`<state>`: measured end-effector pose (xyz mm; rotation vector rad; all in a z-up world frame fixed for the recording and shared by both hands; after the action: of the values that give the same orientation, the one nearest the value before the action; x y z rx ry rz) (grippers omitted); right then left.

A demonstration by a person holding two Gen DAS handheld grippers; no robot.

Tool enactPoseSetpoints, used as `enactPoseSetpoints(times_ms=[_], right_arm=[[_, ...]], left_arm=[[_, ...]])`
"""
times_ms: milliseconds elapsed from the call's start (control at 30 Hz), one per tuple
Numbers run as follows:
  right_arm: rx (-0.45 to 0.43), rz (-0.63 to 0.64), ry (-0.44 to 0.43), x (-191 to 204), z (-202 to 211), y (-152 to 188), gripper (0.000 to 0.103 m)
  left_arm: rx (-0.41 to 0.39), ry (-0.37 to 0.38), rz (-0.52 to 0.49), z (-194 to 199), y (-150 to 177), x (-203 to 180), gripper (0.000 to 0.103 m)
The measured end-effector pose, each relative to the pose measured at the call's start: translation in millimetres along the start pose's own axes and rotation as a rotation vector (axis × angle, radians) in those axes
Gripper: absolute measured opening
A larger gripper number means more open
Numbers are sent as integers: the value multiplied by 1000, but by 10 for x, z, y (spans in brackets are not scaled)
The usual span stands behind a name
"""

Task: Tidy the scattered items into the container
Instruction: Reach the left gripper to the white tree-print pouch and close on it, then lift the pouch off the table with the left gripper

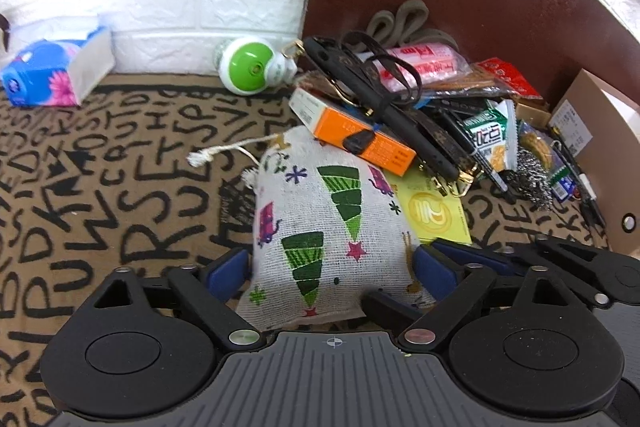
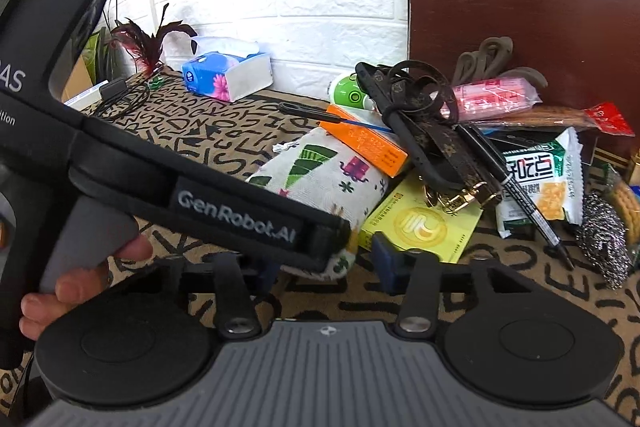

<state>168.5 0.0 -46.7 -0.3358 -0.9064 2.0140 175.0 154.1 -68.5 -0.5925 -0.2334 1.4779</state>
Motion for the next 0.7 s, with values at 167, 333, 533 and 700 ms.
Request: enactPoseSetpoints(times_ms=[167, 333, 533, 700], right_arm=[[3, 10, 0, -4, 7, 19, 32], [4, 31, 20, 22, 132, 77, 29], [-2, 33, 22, -32, 439, 232, 29], [4, 30, 34, -133, 802, 480, 28]], left_arm=[[-3, 7, -7, 36, 29, -27, 71], [-4, -12, -35, 135, 77, -190, 63], [9, 23, -28, 289, 176, -450, 60], [24, 77, -36, 378, 358, -786, 60]])
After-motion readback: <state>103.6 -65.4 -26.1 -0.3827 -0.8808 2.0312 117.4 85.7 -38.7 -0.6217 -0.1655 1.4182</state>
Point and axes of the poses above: each gripper's, at about its wrist camera, not at the fingertips, and z roughly against the way its jaws point, x to its left, y to its underside, the point moved 2 cm from there along -z, roughly the way its jaws point, and after that the axes turned 9 degrees about x, right-handed, at the moved point
